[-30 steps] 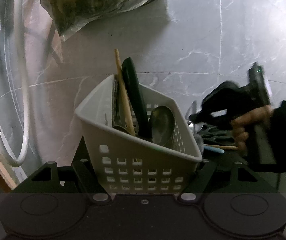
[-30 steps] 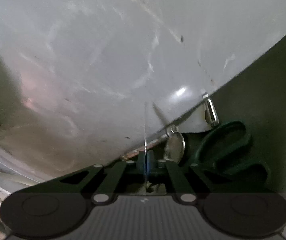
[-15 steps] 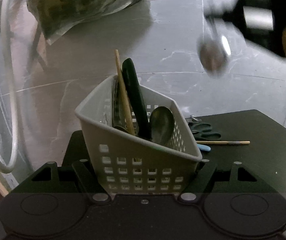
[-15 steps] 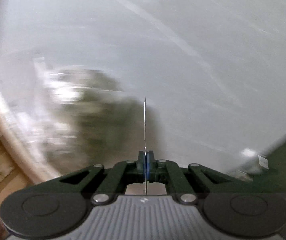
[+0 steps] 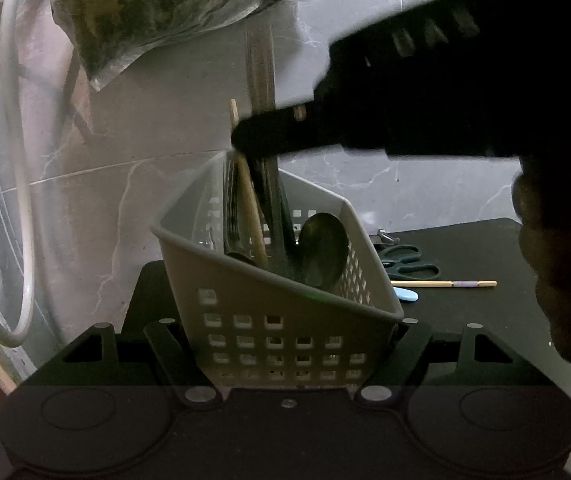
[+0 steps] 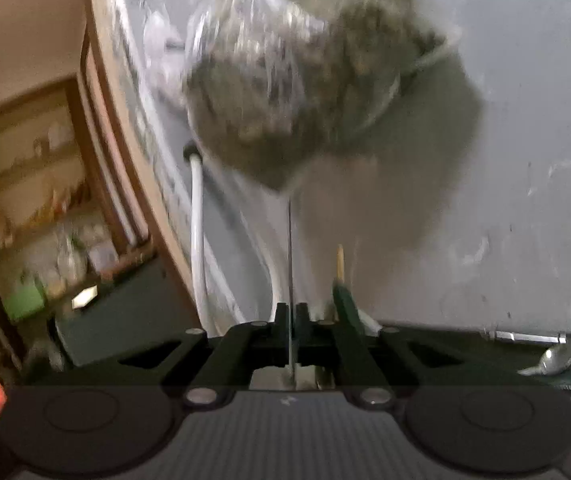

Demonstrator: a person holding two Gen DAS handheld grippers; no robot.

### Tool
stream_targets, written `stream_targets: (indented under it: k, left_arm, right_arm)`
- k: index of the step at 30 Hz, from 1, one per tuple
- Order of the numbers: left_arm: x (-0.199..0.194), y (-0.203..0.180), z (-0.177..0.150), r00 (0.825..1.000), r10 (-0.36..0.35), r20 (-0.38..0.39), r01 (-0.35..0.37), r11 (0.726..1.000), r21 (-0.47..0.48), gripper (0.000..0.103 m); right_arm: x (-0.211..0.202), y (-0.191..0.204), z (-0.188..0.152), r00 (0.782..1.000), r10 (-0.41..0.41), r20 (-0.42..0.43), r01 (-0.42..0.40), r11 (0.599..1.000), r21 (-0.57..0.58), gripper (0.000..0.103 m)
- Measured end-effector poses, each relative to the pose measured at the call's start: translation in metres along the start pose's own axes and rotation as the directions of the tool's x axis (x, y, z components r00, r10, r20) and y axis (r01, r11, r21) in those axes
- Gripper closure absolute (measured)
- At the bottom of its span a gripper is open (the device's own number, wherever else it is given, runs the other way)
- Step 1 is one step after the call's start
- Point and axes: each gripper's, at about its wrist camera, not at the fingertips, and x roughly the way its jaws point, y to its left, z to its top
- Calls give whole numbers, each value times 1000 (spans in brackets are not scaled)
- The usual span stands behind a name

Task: Organize utensils
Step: 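Carry the silver spoon over the holder with the right tool and release, then grasp a small silver spoon from the pile with the right tool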

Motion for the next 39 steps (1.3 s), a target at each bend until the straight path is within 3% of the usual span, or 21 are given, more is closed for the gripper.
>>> stream_targets:
  k: [2,4,7,9,12,16,20,22,29,37,39]
  left_arm:
    - [0,-1,0,1000,0,0,0,1000,1,27]
    - [0,-1,0,1000,0,0,0,1000,0,27]
    - [-1,-2,-1,1000,-1,2,1,1000,-3,27]
    - [-2,-1,-2,1000,0,3,0,1000,-4,27]
    - [-3,-1,-1,1000,3,-2,-3,1000,-3,27]
    - [-3,-1,1,1000,8,-11,-8,1000,-5,27]
    - [-2,-2,4,1000,14,-20,-14,1000,-9,26]
    - [-2,-3,5,1000,20,-24,-20,1000,-9,26]
    - [-1,-6,7,998,47,-37,-48,998,-28,26]
    - [3,-8,9,997,61,-44,-63,997,-34,26]
    - [3,-8,10,997,61,-46,-63,997,-34,26]
  right_arm:
    - [-3,1,1,1000,-8,-6,8,1000,-17,53]
    - [-8,-2,1,1000,7,-8,-7,1000,-8,50]
    - [-17,-12,5,1000,6,4,-6,999,41,37]
    - [-30,-24,6,998,-39,38,37,997,74,14]
    - [-47,-50,6,988,-142,67,132,982,137,0]
    - [-46,-108,-7,967,-253,-24,248,921,299,0]
    - [-26,-167,-13,963,-258,-73,263,859,438,0]
    - [-8,-190,-11,968,-230,-99,249,852,460,0]
    - [35,-235,-12,952,-243,-188,304,828,471,1]
    - [55,-237,-26,939,-262,-222,340,797,498,24]
    - [57,-236,-29,932,-278,-232,359,789,499,41]
